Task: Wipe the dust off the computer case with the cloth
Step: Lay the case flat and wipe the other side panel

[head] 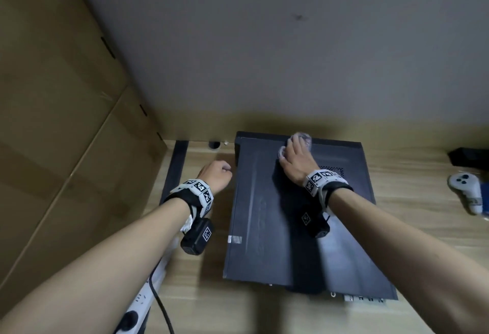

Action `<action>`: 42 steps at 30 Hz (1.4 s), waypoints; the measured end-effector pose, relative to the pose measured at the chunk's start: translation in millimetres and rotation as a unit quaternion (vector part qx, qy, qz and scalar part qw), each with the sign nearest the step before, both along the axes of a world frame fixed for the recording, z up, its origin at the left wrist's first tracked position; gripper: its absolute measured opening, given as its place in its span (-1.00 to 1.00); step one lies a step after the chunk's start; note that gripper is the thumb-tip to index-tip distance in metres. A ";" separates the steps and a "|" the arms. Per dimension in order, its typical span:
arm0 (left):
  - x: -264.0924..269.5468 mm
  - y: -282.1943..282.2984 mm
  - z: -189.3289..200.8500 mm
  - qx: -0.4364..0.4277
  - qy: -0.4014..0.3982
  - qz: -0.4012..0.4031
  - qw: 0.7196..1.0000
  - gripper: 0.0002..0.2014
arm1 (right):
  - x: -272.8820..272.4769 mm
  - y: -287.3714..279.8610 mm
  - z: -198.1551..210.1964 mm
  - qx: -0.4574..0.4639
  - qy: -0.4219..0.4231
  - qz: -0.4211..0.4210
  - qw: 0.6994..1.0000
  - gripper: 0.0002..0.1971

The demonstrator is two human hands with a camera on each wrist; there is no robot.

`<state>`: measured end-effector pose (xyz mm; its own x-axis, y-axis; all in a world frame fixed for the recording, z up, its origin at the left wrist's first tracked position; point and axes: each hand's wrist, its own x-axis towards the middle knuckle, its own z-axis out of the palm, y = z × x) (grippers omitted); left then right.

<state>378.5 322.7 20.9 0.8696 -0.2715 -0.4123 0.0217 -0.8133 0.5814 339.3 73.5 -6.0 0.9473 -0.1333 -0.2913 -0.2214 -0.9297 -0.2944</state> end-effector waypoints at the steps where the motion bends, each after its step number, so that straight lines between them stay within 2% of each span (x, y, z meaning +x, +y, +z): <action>1: -4.2 8.7 -0.6 -0.004 0.007 0.004 1.000 -0.69 | 11.9 13.7 -0.5 0.008 -0.001 0.031 0.999 -0.37; 5: -25.5 42.7 -7.7 -0.017 0.056 0.027 0.998 -0.69 | 36.8 59.9 4.4 0.013 0.005 0.132 0.991 -0.37; 8: -43.0 60.9 -20.1 -0.041 0.086 0.055 0.994 -0.73 | 21.8 79.2 3.1 0.020 0.000 0.198 0.980 -0.38; 15: -77.4 73.1 -46.3 -0.057 0.135 0.096 0.985 -0.74 | -88.2 122.0 -1.4 0.047 -0.055 0.342 0.937 -0.45; 22: -107.8 77.9 -51.7 -0.063 0.157 0.064 0.984 -0.76 | -163.7 157.4 -3.9 0.005 -0.037 0.381 0.924 -0.37; 25: -119.1 74.5 -49.6 -0.075 0.159 0.061 0.983 -0.76 | -186.2 168.0 -4.6 0.021 -0.041 0.369 0.928 -0.30; 30: -141.9 56.1 -35.7 -0.094 0.133 0.088 0.983 -0.73 | -217.3 158.7 -6.6 0.006 -0.074 0.325 0.943 -0.32; 32: -152.1 46.3 -31.1 -0.084 0.108 0.108 0.985 -0.66 | -231.4 139.8 -6.2 -0.009 -0.076 0.308 0.948 -0.31; 35: -168.2 33.5 -29.6 -0.022 0.058 0.112 0.992 -0.54 | -258.1 97.8 -2.3 -0.019 -0.087 0.255 0.963 -0.33; 39: -191.9 17.6 -23.7 0.017 -0.011 0.129 0.991 -0.57 | -297.7 28.2 0.9 -0.038 -0.073 0.171 0.982 -0.34; 42: -207.6 2.3 -12.8 0.036 -0.070 0.088 0.993 -0.58 | -326.4 -17.4 2.8 -0.043 -0.053 0.104 0.992 -0.30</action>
